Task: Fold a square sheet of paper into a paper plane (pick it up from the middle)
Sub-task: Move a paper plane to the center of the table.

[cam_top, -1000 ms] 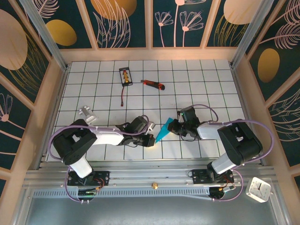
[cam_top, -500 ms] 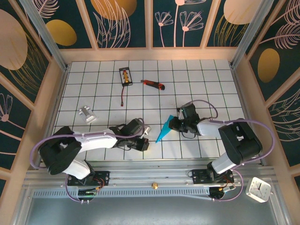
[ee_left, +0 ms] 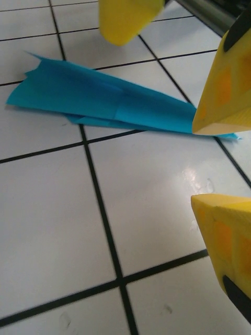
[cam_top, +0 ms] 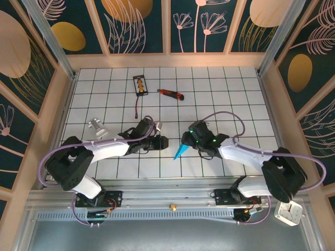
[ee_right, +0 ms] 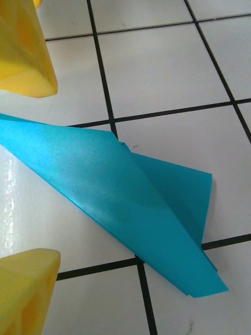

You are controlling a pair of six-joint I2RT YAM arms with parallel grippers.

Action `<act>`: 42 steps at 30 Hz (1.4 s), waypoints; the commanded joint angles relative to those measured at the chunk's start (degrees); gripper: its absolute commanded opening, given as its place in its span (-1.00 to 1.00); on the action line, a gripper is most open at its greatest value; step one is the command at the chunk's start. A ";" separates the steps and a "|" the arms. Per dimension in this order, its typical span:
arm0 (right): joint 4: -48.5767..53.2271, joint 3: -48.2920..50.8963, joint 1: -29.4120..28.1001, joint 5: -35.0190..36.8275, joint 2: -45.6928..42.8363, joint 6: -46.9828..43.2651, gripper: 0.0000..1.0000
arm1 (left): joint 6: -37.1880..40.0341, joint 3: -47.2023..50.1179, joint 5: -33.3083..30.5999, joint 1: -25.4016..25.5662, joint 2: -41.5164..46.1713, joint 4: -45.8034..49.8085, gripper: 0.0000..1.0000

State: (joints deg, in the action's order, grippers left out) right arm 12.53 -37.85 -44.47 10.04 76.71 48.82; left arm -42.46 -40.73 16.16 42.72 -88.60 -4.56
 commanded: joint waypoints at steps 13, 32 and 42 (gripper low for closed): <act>8.82 -8.89 -6.41 18.26 13.19 11.12 0.47 | 0.97 1.88 1.11 -0.92 0.62 -3.24 -0.27; -6.40 -0.89 -0.46 9.83 2.51 2.50 -0.95 | -0.98 2.48 0.97 -1.80 1.34 -4.37 -0.26; -34.20 7.17 2.33 -12.46 -0.12 3.47 -1.00 | -13.64 13.08 1.58 -7.05 8.63 -17.81 -0.09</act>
State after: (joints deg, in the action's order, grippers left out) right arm -12.91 -33.12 -43.46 4.21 76.01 51.40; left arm -51.33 -28.73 16.49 35.66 -80.34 -16.45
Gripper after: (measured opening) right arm 0.060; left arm 0.456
